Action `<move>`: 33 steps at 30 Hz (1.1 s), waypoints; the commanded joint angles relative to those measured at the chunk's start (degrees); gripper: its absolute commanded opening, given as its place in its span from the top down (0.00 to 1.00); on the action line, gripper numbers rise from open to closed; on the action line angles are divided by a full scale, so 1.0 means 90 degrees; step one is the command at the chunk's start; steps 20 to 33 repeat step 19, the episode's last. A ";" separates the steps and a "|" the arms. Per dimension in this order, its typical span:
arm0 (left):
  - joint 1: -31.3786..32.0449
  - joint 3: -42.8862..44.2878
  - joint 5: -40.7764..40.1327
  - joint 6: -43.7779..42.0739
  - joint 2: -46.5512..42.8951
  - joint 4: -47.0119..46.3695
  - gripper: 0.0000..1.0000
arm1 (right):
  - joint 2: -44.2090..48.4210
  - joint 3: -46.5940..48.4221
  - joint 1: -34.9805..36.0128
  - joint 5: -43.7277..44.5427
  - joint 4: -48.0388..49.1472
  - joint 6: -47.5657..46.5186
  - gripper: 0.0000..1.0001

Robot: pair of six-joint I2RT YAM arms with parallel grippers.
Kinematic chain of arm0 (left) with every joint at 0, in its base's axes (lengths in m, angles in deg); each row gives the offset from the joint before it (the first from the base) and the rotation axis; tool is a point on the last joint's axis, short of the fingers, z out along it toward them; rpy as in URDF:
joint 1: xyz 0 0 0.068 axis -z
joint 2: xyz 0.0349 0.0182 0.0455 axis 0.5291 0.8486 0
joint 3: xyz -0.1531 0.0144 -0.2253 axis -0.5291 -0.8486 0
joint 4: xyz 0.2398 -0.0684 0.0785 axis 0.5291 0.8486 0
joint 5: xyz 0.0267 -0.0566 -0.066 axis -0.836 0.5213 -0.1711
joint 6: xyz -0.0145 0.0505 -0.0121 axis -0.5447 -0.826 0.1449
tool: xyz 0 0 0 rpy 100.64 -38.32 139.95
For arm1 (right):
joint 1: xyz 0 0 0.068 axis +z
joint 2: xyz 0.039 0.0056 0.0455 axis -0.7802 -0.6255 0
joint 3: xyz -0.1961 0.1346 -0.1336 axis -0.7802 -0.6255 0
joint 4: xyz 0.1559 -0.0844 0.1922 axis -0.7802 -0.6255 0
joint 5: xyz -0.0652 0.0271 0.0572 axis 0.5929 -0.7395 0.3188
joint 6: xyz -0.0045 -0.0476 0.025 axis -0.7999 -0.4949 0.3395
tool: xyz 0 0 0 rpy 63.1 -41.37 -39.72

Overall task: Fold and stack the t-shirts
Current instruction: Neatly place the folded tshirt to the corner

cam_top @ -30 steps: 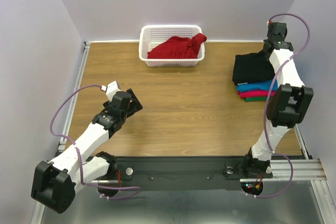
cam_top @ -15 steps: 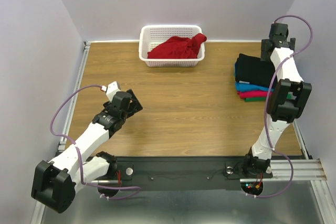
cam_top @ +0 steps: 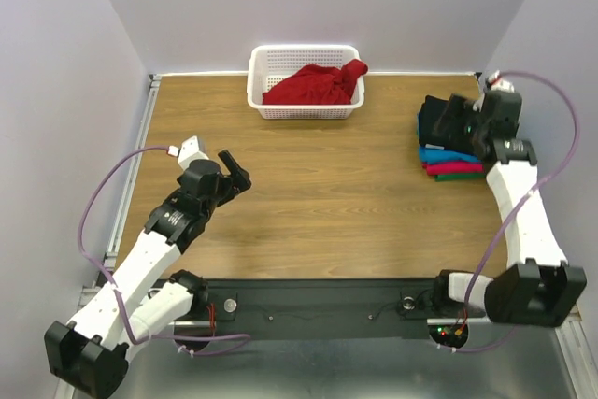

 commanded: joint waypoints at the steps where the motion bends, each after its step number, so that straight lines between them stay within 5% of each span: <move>1: -0.0032 0.0217 -0.0212 0.0120 -0.0444 0.0573 0.02 | 0.1099 -0.1429 -0.0061 0.0149 -0.0047 0.0875 0.00; 7: -0.0032 -0.0096 -0.0144 0.0326 -0.1089 0.0574 0.02 | 0.3265 -0.2788 -0.0061 -0.0261 -0.0164 0.1354 0.00; 14: -0.0013 -0.0291 -0.0223 0.0433 -0.1617 0.0379 0.01 | 0.4616 -0.3405 -0.0061 0.0578 -0.0291 0.1901 0.00; 33: 0.0055 -0.0300 -0.0242 0.0453 -0.1754 0.0408 0.02 | 0.4754 -0.3346 -0.0061 0.0707 -0.0330 0.1930 0.00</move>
